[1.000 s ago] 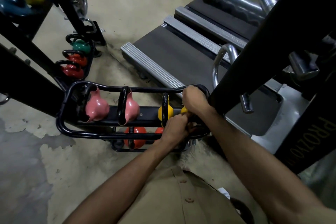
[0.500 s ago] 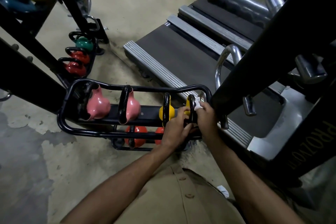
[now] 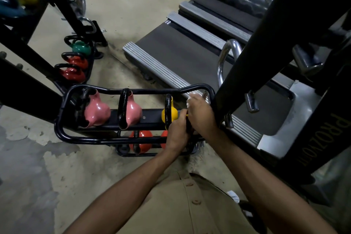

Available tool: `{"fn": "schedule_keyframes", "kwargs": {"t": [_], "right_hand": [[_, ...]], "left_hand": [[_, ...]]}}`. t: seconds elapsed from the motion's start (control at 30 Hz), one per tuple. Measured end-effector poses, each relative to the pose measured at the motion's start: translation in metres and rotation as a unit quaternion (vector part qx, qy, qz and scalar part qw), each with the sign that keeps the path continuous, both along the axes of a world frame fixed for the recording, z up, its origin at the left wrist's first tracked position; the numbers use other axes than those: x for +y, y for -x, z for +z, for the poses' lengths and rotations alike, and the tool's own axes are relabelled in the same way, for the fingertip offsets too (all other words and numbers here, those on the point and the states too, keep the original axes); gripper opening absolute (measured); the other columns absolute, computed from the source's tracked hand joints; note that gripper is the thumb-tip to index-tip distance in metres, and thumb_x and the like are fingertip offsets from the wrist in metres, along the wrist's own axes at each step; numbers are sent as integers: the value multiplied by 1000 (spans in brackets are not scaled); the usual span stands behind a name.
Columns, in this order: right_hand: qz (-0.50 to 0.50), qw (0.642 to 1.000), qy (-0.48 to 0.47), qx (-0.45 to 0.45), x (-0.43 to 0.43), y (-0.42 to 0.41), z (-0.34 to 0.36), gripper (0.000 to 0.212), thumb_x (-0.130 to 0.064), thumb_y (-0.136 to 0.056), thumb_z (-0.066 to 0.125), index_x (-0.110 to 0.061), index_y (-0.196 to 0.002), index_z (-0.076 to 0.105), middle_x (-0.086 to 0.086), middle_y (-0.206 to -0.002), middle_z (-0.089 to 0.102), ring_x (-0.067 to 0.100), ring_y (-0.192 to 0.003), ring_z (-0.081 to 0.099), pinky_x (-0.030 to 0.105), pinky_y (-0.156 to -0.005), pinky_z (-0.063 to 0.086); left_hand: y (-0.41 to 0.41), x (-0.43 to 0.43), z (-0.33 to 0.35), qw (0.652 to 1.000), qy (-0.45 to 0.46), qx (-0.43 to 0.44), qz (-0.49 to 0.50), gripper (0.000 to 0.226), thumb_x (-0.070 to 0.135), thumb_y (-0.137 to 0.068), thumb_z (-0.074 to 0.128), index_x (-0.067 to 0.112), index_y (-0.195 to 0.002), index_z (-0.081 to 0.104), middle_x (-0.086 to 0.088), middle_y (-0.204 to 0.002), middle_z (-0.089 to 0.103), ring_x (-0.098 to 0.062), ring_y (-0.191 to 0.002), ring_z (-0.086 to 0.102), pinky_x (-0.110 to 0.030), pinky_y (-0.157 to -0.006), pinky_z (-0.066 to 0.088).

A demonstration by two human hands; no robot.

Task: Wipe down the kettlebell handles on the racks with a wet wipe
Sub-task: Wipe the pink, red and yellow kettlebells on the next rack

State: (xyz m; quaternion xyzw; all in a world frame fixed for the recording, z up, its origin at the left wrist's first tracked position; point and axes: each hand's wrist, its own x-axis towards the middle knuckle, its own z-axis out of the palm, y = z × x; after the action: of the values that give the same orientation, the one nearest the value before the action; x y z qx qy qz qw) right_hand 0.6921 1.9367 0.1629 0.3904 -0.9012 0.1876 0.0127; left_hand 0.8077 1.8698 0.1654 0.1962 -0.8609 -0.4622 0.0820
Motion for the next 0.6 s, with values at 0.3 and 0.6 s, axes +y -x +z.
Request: {"fn": "schedule_keyframes", "kwargs": {"t": [0.3,0.6], "right_hand": [[-298,863,277,-301,25,-60,28,20,-18,-106,50,-23,-99,69,-6,-93,70,12,-83,65,32,-74,51],[-347,713,369,-486,10,-29,18,30,-19,-97,56,-9,-71,67,6,-66,61,23,-64,55,31,-59,44]], "left_hand": [[4,0,2,999,-43,-11,19,37,20,-88,80,20,-114,54,6,-104,75,-8,-101,71,-28,-81,56],[-1,-1,3,999,-36,-26,25,36,23,-86,83,19,-111,56,6,-105,71,-5,-105,69,-34,-85,58]]}}
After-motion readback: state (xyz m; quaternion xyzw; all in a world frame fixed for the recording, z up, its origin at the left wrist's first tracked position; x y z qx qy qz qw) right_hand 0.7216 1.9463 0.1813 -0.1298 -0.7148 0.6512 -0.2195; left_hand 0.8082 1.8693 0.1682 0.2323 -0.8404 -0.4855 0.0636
